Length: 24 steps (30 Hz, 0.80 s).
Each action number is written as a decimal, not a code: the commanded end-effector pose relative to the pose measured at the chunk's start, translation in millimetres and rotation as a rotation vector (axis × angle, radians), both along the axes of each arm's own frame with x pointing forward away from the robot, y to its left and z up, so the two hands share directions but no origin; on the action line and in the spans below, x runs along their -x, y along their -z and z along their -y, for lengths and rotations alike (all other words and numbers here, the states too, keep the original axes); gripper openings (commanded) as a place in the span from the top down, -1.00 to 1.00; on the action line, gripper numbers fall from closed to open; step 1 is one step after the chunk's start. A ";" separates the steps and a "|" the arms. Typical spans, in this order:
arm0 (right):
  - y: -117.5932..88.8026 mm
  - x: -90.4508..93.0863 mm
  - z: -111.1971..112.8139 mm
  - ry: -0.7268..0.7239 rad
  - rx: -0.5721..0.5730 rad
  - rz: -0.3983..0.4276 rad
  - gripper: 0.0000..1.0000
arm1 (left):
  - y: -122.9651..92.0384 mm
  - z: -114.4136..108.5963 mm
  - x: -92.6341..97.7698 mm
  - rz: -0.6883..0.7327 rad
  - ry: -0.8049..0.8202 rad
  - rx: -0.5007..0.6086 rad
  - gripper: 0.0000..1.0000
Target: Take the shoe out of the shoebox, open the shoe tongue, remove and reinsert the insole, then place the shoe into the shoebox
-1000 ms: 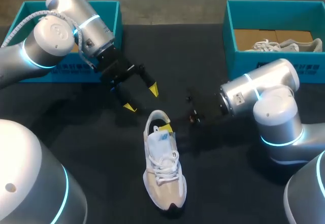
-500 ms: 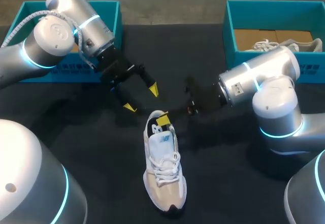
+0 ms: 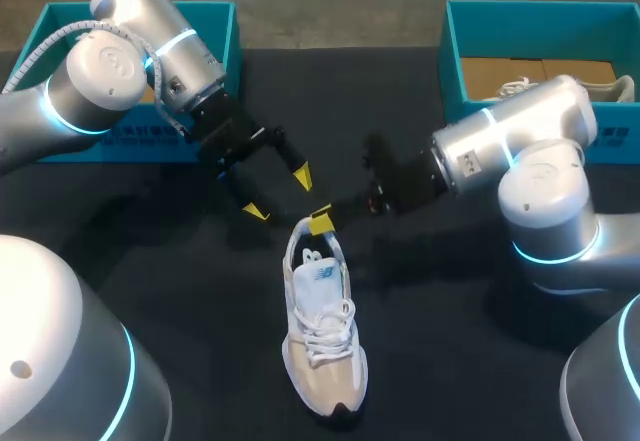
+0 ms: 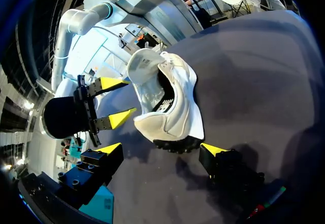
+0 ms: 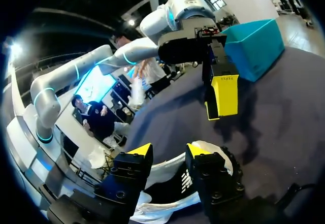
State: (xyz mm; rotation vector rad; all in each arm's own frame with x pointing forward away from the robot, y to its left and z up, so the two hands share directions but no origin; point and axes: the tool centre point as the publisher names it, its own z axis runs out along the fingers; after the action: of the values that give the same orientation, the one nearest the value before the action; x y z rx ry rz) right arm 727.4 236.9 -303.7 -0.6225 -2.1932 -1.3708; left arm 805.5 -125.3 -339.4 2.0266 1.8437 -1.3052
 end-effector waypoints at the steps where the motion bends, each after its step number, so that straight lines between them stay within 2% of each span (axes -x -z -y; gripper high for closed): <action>1: -13.0 7.7 4.0 0.036 0.034 0.014 0.21 | -0.1 0.2 0.1 0.002 0.001 -0.002 -1.00; 6: -19.7 17.4 4.4 0.103 0.089 0.031 0.28 | -0.1 0.2 0.1 0.002 0.001 -0.002 -1.00; 9: -21.7 24.1 4.5 0.145 0.118 0.033 0.51 | -0.1 0.2 0.1 0.002 0.001 -0.002 -1.00; 13: -24.4 29.2 5.4 0.212 0.162 0.030 1.00 | -0.1 0.2 0.1 0.002 0.001 -0.002 -1.00; 15: -26.6 30.3 4.7 0.254 0.195 0.030 1.00 | -0.1 0.2 0.1 0.002 0.001 -0.002 -1.00; 21: -27.8 29.4 -2.3 0.377 0.274 0.074 1.00 | -22.3 -12.0 -8.0 0.044 -0.026 -0.003 -1.00; 24: -26.4 29.2 -7.1 0.420 0.321 0.077 1.00 | -28.6 -21.1 -19.8 0.054 -0.081 -0.002 -1.00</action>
State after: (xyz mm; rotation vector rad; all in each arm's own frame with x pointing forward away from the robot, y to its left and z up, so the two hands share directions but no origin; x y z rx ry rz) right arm 699.1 231.7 -274.2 -1.0168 -2.3308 -1.3331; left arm 829.7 -117.1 -319.8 1.9712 1.8706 -1.2499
